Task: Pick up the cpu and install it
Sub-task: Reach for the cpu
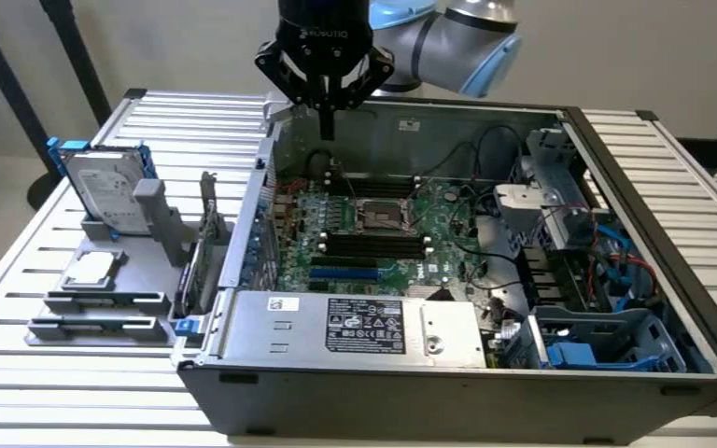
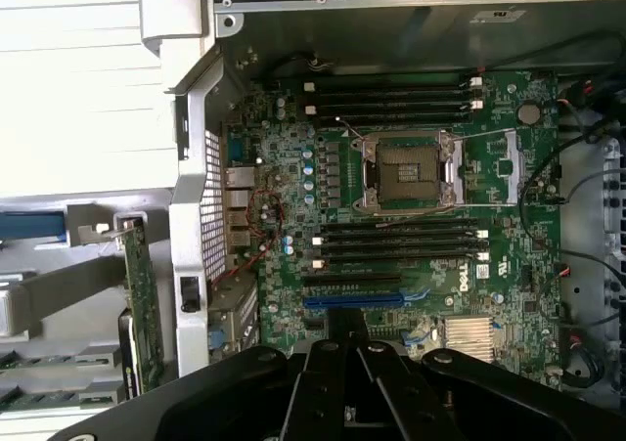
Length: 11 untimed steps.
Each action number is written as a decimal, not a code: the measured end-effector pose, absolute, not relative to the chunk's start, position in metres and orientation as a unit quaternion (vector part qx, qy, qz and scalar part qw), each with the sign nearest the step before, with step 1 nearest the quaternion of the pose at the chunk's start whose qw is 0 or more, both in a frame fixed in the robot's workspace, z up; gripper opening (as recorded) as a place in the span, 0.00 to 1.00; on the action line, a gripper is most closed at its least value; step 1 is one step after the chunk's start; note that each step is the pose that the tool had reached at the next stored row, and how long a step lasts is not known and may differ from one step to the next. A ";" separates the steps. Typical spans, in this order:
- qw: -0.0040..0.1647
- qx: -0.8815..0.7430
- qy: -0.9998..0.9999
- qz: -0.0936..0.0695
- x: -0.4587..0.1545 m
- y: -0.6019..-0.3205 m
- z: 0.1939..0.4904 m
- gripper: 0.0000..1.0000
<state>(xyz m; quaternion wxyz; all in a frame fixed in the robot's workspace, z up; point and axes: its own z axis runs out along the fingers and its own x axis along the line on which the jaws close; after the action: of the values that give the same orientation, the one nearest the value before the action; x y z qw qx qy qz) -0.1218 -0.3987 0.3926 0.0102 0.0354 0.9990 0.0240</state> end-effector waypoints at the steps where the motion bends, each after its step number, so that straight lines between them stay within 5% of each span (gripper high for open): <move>1: 0.010 0.035 0.999 0.024 -0.124 -0.399 0.393 0.11; 11: 0.010 0.035 0.999 0.023 -0.169 -0.397 0.389 0.11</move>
<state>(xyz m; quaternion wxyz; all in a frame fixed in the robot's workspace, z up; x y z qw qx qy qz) -0.1694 -0.3973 0.3891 0.0098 0.0354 0.9990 0.0234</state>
